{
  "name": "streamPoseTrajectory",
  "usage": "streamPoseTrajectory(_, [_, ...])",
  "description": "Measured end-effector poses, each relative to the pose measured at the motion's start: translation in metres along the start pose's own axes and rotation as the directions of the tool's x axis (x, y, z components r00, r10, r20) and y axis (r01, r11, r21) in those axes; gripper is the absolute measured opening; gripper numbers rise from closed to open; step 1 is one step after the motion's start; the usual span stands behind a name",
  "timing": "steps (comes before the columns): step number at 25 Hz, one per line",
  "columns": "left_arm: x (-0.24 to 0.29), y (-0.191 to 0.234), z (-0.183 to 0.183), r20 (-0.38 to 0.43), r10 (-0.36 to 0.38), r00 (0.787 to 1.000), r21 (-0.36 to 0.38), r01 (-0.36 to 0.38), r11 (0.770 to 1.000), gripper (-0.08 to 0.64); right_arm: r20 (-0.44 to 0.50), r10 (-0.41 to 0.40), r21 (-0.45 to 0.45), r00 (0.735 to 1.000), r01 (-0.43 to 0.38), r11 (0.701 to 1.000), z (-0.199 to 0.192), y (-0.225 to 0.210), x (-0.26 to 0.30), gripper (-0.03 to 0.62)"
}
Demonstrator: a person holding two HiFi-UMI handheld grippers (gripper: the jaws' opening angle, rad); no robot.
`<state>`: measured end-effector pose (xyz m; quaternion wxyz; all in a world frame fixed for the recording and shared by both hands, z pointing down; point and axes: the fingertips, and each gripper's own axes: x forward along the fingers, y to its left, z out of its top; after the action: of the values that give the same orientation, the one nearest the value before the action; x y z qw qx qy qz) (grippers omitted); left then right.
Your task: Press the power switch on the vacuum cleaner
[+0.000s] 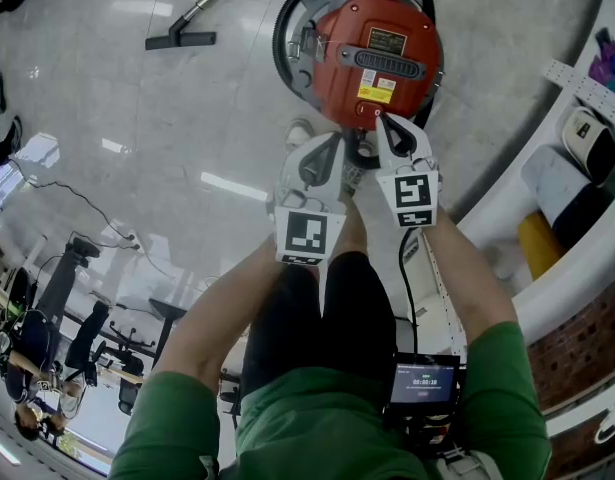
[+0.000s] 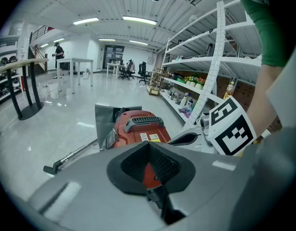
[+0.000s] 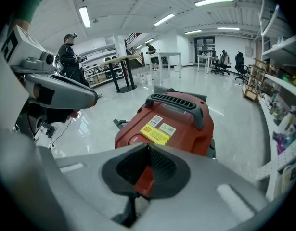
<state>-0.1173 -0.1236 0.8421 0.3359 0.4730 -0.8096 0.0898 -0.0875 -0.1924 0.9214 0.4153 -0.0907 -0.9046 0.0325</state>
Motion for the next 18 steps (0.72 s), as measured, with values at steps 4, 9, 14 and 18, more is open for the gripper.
streamPoseTrajectory(4, [-0.0002,0.0008,0.0002,-0.004,0.0,1.0,0.005,0.0,1.0,0.006,-0.021,0.001,0.017,1.0,0.0,1.0,-0.0051,-0.0022,0.0023,0.003])
streamPoseTrajectory(9, [0.0004,0.0023,-0.0001,-0.008,0.005,1.0,0.01,-0.004,1.0,0.006,-0.022,0.01,0.008,1.0,-0.01,1.0,-0.0054,-0.0012,0.0031,0.003])
streamPoseTrajectory(14, [0.0004,0.003,0.0021,-0.006,0.009,1.0,0.011,-0.008,1.0,0.006,-0.018,0.016,0.006,1.0,-0.016,1.0,-0.0049,-0.0011,0.0028,0.003])
streamPoseTrajectory(18, [-0.001,0.0021,0.0027,-0.002,0.017,1.0,0.013,-0.017,1.0,0.006,-0.015,0.021,-0.006,1.0,-0.021,1.0,-0.0064,-0.0004,0.002,0.003])
